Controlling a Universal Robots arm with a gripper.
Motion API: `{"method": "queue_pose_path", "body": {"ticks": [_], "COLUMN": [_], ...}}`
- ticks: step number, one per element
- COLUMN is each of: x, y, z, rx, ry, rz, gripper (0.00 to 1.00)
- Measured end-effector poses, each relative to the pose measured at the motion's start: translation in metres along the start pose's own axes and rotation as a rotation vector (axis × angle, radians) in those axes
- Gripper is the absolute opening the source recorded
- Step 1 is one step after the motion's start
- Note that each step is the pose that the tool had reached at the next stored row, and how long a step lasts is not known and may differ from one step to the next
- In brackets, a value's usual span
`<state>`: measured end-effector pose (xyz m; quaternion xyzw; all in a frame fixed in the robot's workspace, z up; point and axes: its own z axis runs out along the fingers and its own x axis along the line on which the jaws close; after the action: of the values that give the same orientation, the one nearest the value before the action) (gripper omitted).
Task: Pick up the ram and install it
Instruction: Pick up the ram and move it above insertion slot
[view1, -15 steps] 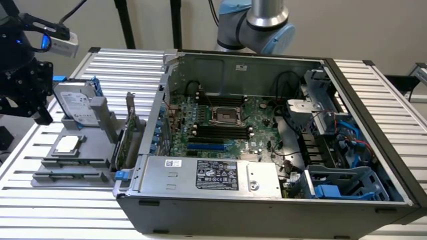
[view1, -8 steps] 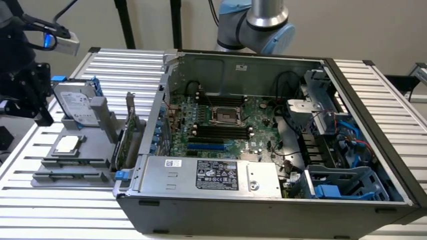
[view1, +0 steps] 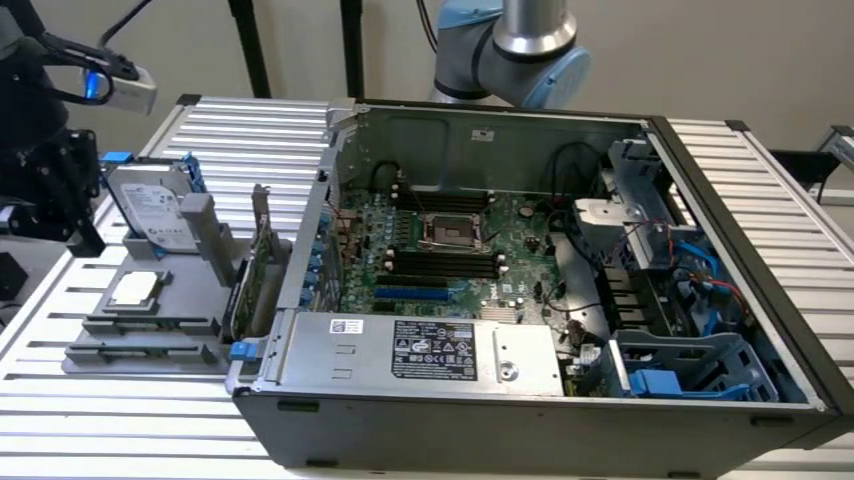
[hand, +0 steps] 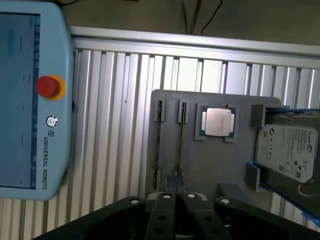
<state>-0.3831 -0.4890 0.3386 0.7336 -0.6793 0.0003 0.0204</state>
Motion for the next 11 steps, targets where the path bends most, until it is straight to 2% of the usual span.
{"method": "queue_pose_path", "body": {"ticks": [1, 4, 6, 7, 11], "x": [0.001, 0.003, 0.004, 0.005, 0.009], "y": [0.0, 0.0002, 0.0002, 0.0002, 0.0004], "z": [0.0001, 0.001, 0.0032, 0.0048, 0.0121], "rx": [0.0, 0.0, 0.0004, 0.0004, 0.0007], "ry": [0.0, -0.0003, -0.0025, -0.0038, -0.0081], "rz": [0.0, 0.0, 0.0, 0.0, 0.0], "gripper": [0.12, 0.3, 0.3, 0.36, 0.36]}}
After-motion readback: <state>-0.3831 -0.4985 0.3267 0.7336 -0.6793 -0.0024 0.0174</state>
